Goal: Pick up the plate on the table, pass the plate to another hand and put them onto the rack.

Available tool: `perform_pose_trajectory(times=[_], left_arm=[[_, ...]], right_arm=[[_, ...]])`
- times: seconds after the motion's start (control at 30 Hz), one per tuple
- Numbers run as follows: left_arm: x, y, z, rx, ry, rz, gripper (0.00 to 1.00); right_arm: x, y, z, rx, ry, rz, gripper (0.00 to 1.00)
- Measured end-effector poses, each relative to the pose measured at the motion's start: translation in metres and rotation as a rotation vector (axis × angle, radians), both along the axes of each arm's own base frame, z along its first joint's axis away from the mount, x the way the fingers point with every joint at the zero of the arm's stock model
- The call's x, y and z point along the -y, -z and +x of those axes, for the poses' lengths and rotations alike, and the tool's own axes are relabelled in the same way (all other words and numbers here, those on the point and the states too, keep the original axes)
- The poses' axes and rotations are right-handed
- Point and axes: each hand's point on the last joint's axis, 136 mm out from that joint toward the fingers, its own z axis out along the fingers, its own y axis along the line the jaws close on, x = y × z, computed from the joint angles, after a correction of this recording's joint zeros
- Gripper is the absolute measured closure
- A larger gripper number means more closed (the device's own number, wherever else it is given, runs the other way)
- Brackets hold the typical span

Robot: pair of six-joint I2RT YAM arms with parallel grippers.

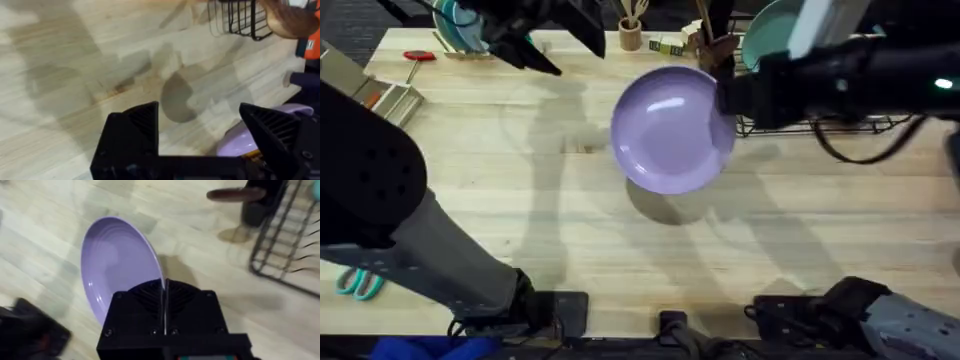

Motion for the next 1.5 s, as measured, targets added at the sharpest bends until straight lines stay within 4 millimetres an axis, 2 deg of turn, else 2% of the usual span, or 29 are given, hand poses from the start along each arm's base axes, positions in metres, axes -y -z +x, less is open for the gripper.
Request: perform_pose_trajectory(times=[0.23, 0.43, 0.63, 0.97, 1.23, 1.37, 1.5], left_arm=[[-0.018, -0.019, 0.008, 0.054, -0.049, 0.002, 0.006], [-0.030, -0.019, 0.008, 0.045, -0.082, 0.002, 0.007], [-0.031, -0.019, 0.008, 0.045, -0.085, 0.002, 0.006], [-0.031, -0.019, 0.008, 0.045, -0.085, 0.002, 0.007], [-0.032, -0.019, 0.008, 0.047, -0.085, 0.003, 0.007], [-0.032, -0.019, 0.009, 0.050, -0.085, 0.003, 0.007], [-0.032, -0.020, 0.011, 0.061, -0.085, 0.004, 0.007]], right_arm=[[0.037, -0.025, -0.004, 0.194, -0.004, -0.178, 0.973], [0.072, -0.046, -0.004, 0.353, 0.009, -0.389, 0.973], [0.107, -0.060, 0.000, 0.442, 0.052, -0.630, 0.973], [0.138, -0.069, 0.002, 0.474, 0.021, -0.937, 0.973], [0.165, -0.075, 0.004, 0.449, 0.060, -1.073, 0.971], [0.184, -0.082, 0.010, 0.442, 0.128, -1.091, 0.971], [0.193, -0.096, 0.022, 0.492, 0.170, -1.059, 0.972]])
